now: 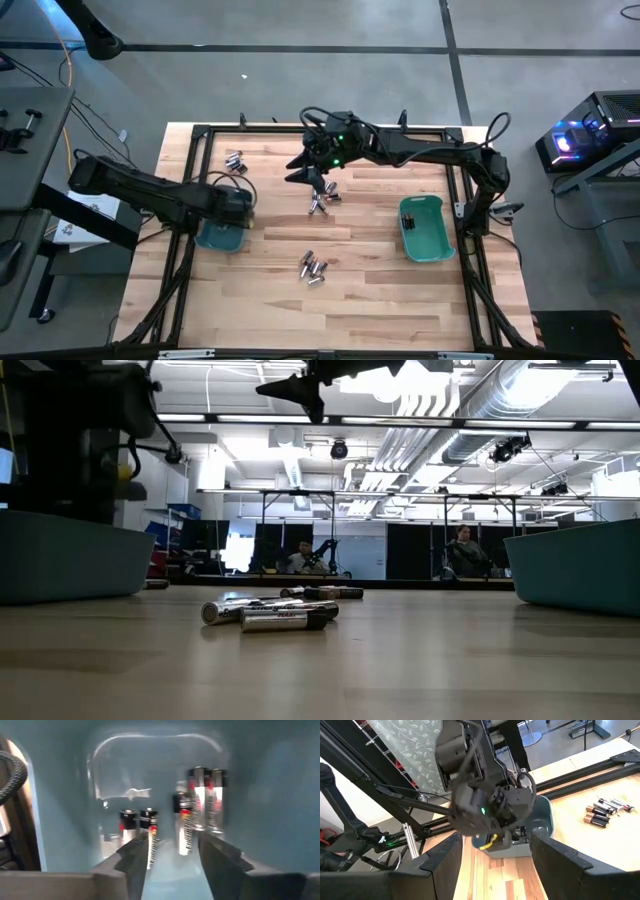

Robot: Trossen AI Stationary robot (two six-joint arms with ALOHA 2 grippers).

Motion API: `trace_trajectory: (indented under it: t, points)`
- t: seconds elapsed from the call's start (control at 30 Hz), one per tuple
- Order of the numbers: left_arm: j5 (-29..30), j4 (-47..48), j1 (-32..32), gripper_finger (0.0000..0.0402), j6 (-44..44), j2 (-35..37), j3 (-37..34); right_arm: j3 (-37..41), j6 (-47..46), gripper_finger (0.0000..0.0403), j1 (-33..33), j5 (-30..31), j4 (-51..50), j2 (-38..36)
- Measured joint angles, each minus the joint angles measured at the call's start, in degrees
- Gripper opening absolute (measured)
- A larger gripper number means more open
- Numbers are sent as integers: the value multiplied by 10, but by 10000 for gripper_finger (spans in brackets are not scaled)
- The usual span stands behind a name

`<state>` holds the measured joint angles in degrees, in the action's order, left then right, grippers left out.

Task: Sort batteries
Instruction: Put the silver battery into the blue bin

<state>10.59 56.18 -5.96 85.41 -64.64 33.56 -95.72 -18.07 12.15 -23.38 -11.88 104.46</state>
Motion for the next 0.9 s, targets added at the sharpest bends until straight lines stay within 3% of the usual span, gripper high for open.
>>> trace_trajectory:
  t: [0.13, 0.37, 0.57, 0.67, 0.73, 0.9]
  points:
    - [1, 2, 0, 188, -1, 49, 17, -1, 5, 224, 7, 0, -39, -11]
    - [30, 11, -1, 187, -45, 116, 63, -1, 78, 224, 14, 5, -195, -19]
    - [90, 2, -1, 186, -121, 145, 104, -1, 106, 224, -1, 73, -299, 31]
    - [118, -7, 0, 186, -146, 148, 114, -1, 117, 224, -10, 67, -301, 70]
    - [128, -9, 0, 186, -157, 147, 116, -1, 182, 224, -18, 58, -301, 100]
    - [130, -25, 0, 186, -185, 147, 116, 0, 450, 224, -37, 68, -298, 160]
